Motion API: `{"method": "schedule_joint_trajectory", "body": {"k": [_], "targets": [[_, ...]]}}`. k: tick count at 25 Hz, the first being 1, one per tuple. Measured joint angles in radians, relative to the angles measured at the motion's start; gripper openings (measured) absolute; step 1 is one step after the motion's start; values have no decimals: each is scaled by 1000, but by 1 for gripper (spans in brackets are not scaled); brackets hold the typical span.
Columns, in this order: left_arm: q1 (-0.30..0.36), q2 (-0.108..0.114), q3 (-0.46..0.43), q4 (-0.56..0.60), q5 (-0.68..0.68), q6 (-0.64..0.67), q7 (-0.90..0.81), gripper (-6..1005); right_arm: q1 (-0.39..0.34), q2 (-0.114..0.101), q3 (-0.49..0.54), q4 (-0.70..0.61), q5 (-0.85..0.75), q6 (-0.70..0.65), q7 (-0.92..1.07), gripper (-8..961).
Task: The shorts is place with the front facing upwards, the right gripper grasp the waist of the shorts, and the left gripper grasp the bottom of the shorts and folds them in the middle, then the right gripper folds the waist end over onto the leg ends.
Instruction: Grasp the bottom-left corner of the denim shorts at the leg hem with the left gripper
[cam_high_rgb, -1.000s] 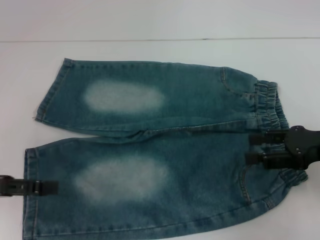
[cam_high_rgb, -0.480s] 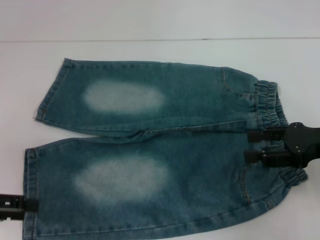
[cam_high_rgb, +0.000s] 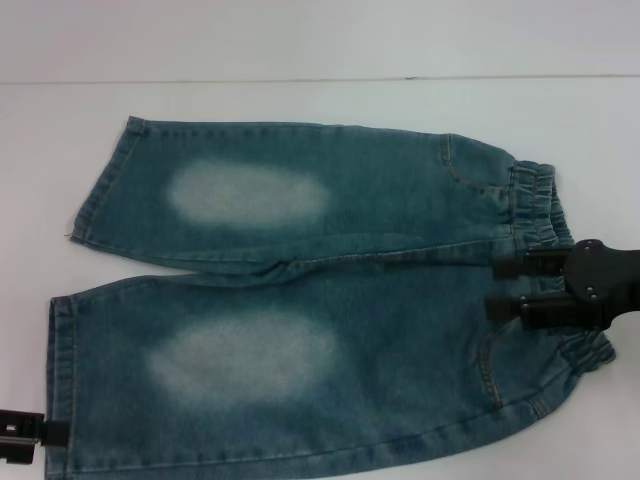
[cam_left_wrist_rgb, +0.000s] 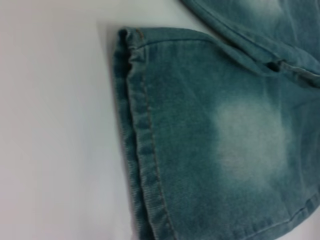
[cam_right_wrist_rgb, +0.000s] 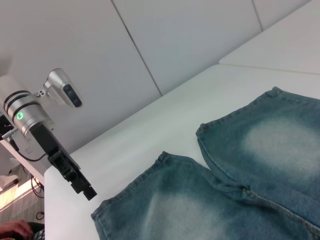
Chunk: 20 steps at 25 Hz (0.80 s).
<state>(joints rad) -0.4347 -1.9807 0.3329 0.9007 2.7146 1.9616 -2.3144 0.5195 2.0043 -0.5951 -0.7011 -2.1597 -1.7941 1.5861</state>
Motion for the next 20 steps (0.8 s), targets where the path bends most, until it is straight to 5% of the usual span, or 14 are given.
{"method": "schedule_joint_trajectory", "body": {"k": [20], "targets": [[-10, -3, 35, -59, 51, -78, 2, 777, 7, 0, 0, 0, 0, 1, 0, 735]]}}
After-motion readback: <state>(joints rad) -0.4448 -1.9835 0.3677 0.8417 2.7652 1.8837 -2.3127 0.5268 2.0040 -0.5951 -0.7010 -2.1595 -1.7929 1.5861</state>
